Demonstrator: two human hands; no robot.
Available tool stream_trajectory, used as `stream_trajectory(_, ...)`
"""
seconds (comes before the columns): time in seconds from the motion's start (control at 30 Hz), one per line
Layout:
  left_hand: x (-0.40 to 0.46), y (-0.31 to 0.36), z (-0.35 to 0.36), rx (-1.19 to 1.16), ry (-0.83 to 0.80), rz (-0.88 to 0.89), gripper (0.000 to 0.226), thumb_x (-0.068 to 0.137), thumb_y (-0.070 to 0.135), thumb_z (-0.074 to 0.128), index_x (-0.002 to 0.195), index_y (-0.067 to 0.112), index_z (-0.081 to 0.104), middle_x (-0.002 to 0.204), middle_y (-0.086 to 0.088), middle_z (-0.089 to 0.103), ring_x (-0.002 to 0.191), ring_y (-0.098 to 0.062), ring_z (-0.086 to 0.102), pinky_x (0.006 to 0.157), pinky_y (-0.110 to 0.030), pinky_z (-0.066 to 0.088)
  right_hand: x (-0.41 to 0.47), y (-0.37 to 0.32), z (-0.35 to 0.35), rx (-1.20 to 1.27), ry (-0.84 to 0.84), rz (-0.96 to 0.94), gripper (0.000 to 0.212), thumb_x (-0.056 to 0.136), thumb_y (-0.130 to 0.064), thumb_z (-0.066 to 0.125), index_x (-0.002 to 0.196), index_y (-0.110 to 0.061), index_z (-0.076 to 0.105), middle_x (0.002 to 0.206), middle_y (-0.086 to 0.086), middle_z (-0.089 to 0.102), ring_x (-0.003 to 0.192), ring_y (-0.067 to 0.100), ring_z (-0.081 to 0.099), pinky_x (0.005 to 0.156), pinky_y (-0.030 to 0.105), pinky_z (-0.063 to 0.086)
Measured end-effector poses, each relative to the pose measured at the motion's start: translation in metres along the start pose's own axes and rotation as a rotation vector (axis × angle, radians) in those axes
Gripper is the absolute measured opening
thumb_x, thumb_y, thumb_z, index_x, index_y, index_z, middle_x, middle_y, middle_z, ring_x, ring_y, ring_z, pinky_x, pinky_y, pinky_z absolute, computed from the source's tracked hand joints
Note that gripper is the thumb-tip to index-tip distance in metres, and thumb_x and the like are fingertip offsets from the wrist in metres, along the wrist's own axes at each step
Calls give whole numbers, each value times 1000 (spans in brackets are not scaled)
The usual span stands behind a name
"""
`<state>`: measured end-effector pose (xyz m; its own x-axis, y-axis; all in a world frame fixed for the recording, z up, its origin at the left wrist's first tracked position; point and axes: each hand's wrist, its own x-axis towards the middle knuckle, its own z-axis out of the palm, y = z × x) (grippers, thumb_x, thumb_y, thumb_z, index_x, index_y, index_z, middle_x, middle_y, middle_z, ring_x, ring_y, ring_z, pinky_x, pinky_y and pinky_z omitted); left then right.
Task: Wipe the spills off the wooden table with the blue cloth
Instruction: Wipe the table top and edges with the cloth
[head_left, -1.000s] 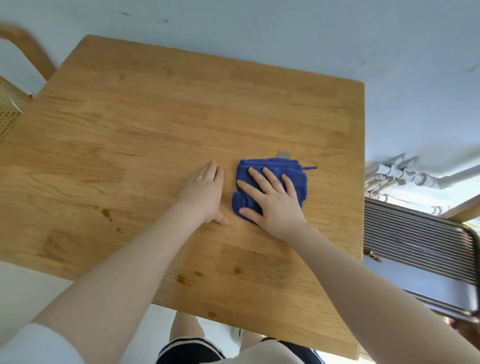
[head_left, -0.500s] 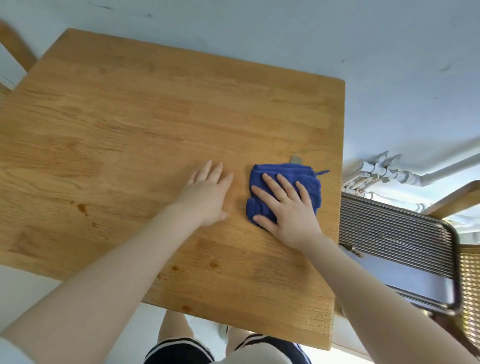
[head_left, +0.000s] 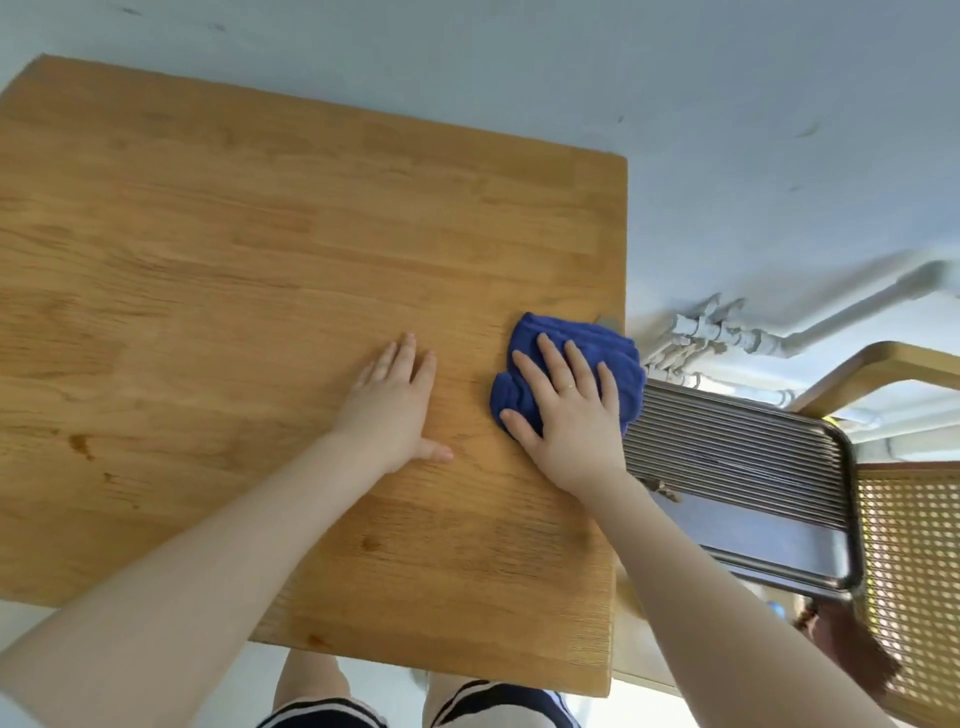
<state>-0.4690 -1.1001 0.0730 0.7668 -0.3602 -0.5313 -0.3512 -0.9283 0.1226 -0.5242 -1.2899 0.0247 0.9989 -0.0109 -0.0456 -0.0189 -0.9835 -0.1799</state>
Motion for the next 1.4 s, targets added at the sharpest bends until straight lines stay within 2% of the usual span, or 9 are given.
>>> stream_trajectory(0.13,2,2,-4,11,-10,-7,115,72,58,66,149,12,-8,155,-13,-19,145,-27,-9,119,-38,4,-6,15,-4,-14,-54,-149,64,83,-64,30,140,-34,36,153,-1,27,142,26,20,114,47,6)
stream_trajectory(0.4,5,2,0,37,-3,-26,117,68,60,68,149,14,-3,156,-12,-16,145,-27,-6,118,-39,3,43,30,-5,-18,-25,4,60,90,-59,29,144,-33,26,156,-3,16,145,24,8,115,46,1)
stream_trajectory(0.7,0,-1,2,3,23,-15,114,71,61,65,149,16,-4,156,-10,-17,145,-25,-7,118,-38,3,-44,11,2,-84,-50,-316,57,91,-55,28,139,-26,39,150,1,35,138,28,30,110,46,11)
stream_trajectory(0.9,-1,-3,1,26,13,-11,112,73,61,62,149,16,-6,156,-10,-17,146,-24,-6,118,-37,3,-2,8,0,-39,-38,3,63,89,-58,15,145,-31,25,156,-4,16,145,22,9,113,45,2)
stream_trajectory(1.0,-11,-1,3,39,44,24,103,79,59,58,150,15,-2,158,-10,-11,146,-24,-3,118,-37,4,-34,-1,5,-28,-31,-42,60,91,-55,20,144,-28,28,156,-3,17,144,24,10,113,45,0)
stream_trajectory(1.13,-38,-1,10,32,111,171,93,86,53,53,149,20,-6,158,-8,-4,146,-23,1,117,-36,5,-112,-27,16,-80,10,-138,57,89,-54,30,137,-25,40,150,3,35,138,29,30,109,48,11)
stream_trajectory(1.27,-65,-9,18,95,50,269,88,86,55,50,150,21,-1,158,-5,-7,146,-22,-1,117,-36,8,-133,-36,18,-99,-35,-246,57,87,-57,35,135,-28,41,148,2,38,135,28,35,108,49,17)
stream_trajectory(1.33,-78,-20,25,131,21,292,89,86,58,48,150,20,-1,158,-4,-10,146,-21,-4,117,-37,7,-117,-28,15,-65,-33,-182,59,85,-59,33,136,-30,40,149,0,35,138,26,31,110,49,17)
stream_trajectory(1.4,-90,-34,34,154,13,285,97,82,62,49,149,19,-7,158,-5,-13,146,-20,-7,117,-36,4,-95,-25,11,-21,-22,16,65,83,-62,25,140,-32,36,153,-3,27,142,24,21,113,50,14)
